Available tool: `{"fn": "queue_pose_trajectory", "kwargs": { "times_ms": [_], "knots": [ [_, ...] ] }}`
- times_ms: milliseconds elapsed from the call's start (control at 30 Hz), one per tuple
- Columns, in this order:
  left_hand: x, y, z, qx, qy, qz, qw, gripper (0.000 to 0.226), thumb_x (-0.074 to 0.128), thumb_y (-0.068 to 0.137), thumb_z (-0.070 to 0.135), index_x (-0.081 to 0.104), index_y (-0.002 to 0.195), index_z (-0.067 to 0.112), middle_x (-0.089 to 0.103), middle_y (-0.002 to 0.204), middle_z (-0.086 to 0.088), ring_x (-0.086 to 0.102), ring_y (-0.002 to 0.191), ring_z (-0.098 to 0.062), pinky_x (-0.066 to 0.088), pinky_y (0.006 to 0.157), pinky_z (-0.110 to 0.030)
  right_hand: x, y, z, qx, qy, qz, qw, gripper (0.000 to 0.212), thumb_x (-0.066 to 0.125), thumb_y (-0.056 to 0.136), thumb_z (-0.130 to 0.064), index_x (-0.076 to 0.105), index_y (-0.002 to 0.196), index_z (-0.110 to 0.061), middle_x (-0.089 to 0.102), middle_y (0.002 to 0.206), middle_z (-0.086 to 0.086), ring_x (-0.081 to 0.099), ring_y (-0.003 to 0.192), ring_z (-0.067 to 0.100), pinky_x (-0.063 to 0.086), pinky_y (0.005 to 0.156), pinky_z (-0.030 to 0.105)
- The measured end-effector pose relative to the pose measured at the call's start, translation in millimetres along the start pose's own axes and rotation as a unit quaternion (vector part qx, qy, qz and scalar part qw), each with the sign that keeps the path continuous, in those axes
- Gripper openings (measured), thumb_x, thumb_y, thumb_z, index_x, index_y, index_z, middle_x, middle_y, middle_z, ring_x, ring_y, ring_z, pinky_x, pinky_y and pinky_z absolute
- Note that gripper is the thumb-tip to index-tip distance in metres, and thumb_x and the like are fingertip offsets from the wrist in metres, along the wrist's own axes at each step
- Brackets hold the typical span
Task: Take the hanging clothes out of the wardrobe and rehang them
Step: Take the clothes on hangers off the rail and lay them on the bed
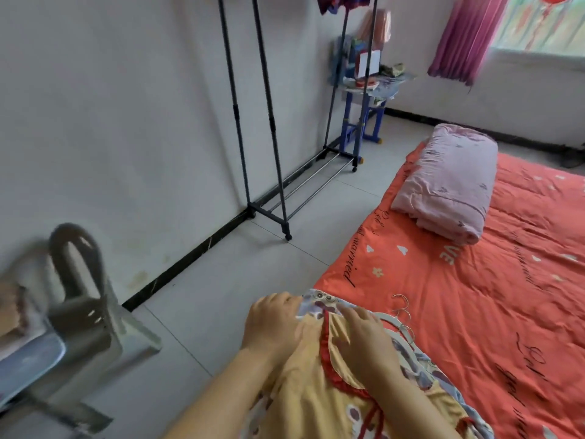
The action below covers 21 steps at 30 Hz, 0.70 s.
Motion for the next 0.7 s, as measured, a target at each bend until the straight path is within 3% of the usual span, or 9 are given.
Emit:
{"fn": "queue_pose_trajectory", "kwargs": {
  "times_ms": [133,367,467,567,633,700],
  "knots": [
    [-81,-80,-72,-0.061,0.018,0.031,0.998,0.047,0.043,0.094,0.039,0.037,0.137,0.022,0.045,0.136,0.005,0.040,0.124,-0.014,0.028,0.102,-0.027,-17,-38,-125,-0.101,-0.005,0.011,0.995,0.061,0.055,0.091,-0.030,0.026,0.145,-0.028,0.037,0.143,-0.007,0.035,0.129,0.016,0.030,0.105,0.026],
    [-233,-313,-213,-0.229,0.062,0.136,0.962,0.053,0.052,0.090,0.042,0.040,0.137,0.022,0.051,0.129,0.005,0.049,0.116,-0.017,0.036,0.097,-0.029,8,-158,-363,-0.282,-0.021,-0.008,0.959,0.063,0.054,0.092,-0.036,0.022,0.146,-0.029,0.036,0.144,-0.009,0.034,0.130,0.013,0.030,0.108,0.026],
    [-286,-448,-266,-0.331,0.084,0.157,0.927,0.050,0.067,0.078,0.038,0.056,0.123,0.019,0.063,0.112,0.000,0.061,0.096,-0.024,0.047,0.079,-0.035,38,-227,-466,-0.364,-0.033,-0.020,0.931,0.061,0.055,0.091,-0.034,0.027,0.144,-0.029,0.040,0.141,-0.009,0.036,0.127,0.014,0.031,0.105,0.025],
    [-329,-585,-306,-0.424,0.131,0.182,0.878,0.055,0.085,0.050,0.034,0.068,0.098,0.014,0.068,0.081,-0.003,0.065,0.066,-0.026,0.051,0.054,-0.035,74,-305,-561,-0.436,-0.034,-0.044,0.898,0.058,0.058,0.089,-0.032,0.034,0.141,-0.029,0.044,0.137,-0.007,0.040,0.124,0.017,0.034,0.102,0.027],
    [-352,-669,-316,-0.471,0.165,0.188,0.846,0.060,0.087,0.042,0.035,0.070,0.095,0.013,0.067,0.075,-0.002,0.065,0.061,-0.024,0.051,0.050,-0.031,98,-361,-616,-0.490,-0.046,-0.057,0.868,0.057,0.058,0.088,-0.033,0.035,0.141,-0.030,0.043,0.139,-0.008,0.039,0.126,0.017,0.034,0.102,0.027],
    [-369,-747,-322,-0.519,0.171,0.188,0.816,0.057,0.084,0.052,0.038,0.068,0.101,0.014,0.067,0.079,-0.002,0.065,0.067,-0.025,0.051,0.055,-0.033,120,-416,-666,-0.548,-0.052,-0.071,0.832,0.057,0.056,0.090,-0.035,0.033,0.141,-0.029,0.042,0.139,-0.009,0.038,0.127,0.016,0.032,0.102,0.025]
  ]
}}
Point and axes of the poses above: each hand's wrist, its own y-axis towards the middle knuckle, its own x-axis out of the palm, z = x × y, the point moved 9 cm from there along y, towards the middle knuckle
